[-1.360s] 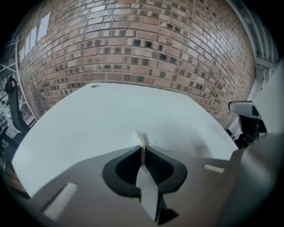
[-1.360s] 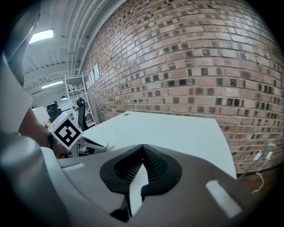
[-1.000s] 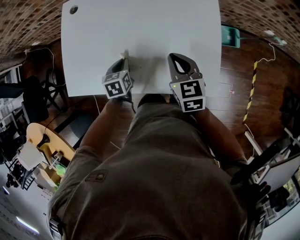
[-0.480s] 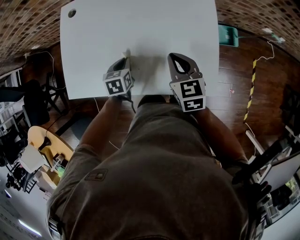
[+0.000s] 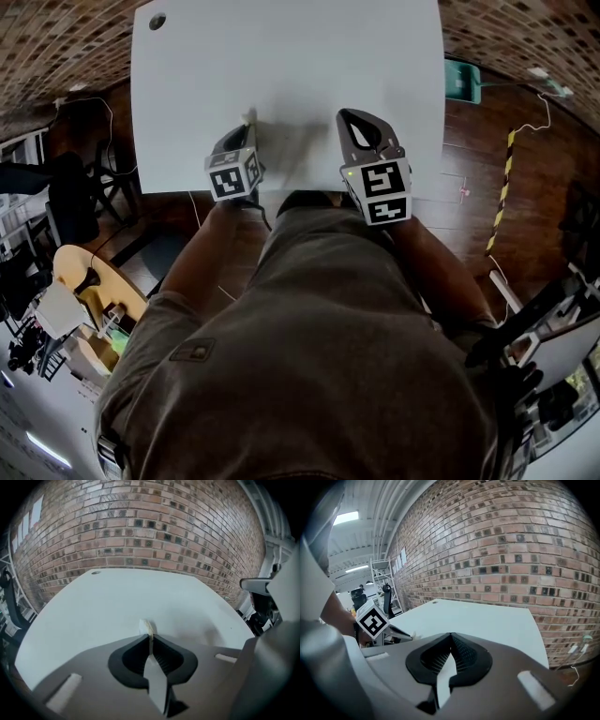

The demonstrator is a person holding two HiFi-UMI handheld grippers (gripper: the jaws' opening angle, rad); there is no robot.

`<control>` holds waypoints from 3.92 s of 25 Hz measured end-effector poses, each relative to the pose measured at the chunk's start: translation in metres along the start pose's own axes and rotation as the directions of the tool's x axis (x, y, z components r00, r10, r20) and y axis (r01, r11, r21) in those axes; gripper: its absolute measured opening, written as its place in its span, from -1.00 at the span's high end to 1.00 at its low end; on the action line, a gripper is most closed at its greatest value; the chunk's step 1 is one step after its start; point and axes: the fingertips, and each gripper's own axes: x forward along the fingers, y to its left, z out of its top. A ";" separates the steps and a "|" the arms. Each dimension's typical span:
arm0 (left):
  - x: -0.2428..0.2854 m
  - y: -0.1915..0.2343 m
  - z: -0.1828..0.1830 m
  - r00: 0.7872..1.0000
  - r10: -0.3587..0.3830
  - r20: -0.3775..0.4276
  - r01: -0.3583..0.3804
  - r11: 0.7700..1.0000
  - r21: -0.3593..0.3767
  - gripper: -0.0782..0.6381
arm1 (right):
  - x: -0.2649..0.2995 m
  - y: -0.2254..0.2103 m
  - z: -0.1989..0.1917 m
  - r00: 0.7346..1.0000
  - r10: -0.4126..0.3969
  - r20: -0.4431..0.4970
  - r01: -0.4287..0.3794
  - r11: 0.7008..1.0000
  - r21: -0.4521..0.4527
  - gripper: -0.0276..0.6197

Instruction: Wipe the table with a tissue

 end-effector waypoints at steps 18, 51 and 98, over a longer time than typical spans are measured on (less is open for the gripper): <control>-0.019 -0.008 -0.011 0.999 -0.037 0.034 0.039 0.998 -0.055 0.70 | -0.007 0.009 0.000 1.000 -0.012 0.017 0.013 1.000 -0.011 0.87; 0.005 -0.094 -0.014 0.991 -0.128 -0.047 0.131 0.989 0.071 0.70 | -0.050 -0.052 -0.024 0.993 -0.113 0.017 0.112 0.992 0.055 0.87; 0.036 -0.143 0.013 0.983 -0.172 -0.057 0.179 0.973 0.144 0.70 | -0.065 -0.096 -0.025 0.984 -0.174 0.039 0.170 0.982 0.087 0.87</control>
